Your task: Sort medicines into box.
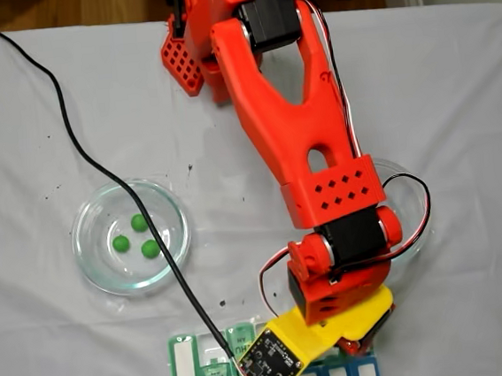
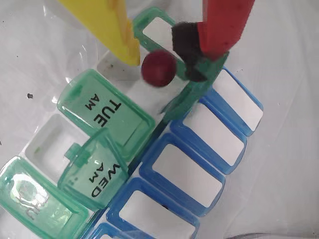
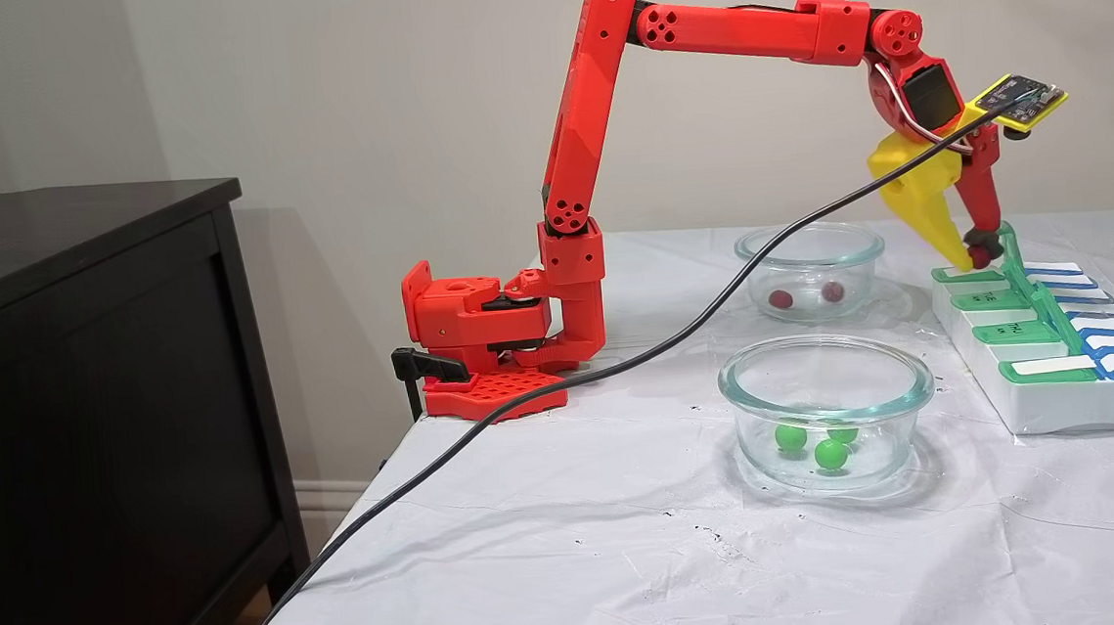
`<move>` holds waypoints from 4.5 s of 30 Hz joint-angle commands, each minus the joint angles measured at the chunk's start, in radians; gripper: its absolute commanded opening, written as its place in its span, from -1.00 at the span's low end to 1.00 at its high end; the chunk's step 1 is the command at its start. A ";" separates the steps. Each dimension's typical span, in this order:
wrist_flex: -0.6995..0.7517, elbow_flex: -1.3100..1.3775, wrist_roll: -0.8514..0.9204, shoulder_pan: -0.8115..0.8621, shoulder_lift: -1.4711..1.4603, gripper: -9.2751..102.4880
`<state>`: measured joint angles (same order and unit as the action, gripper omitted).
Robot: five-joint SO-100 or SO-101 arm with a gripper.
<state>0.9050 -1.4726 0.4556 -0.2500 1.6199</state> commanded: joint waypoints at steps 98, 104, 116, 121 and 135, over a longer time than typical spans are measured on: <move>0.193 -0.318 0.150 -0.357 0.135 -0.34; 0.175 -0.350 0.143 -0.374 0.138 -0.37; 0.221 -0.330 0.144 -0.390 0.118 -0.48; 0.216 -0.336 0.132 -0.388 0.126 -0.83; 0.416 -0.072 0.075 -0.229 0.347 -0.83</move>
<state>1.2502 -1.7257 0.5614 -0.5446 1.7932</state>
